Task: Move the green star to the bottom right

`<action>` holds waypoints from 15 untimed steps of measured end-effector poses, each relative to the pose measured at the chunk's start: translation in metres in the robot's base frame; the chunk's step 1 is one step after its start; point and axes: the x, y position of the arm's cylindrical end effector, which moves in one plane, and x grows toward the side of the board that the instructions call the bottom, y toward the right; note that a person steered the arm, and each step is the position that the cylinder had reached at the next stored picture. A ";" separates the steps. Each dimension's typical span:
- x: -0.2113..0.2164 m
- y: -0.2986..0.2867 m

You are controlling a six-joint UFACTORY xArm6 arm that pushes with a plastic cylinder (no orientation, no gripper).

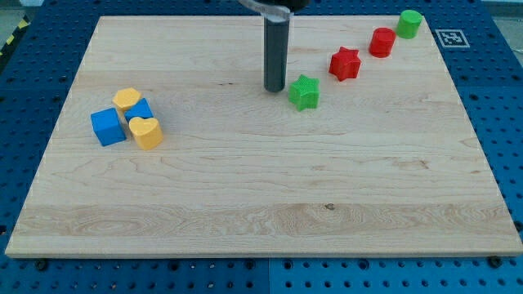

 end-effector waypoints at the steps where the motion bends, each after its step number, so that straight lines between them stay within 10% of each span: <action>1: 0.009 0.034; 5: 0.152 0.105; 11: 0.224 0.063; 15: 0.232 0.205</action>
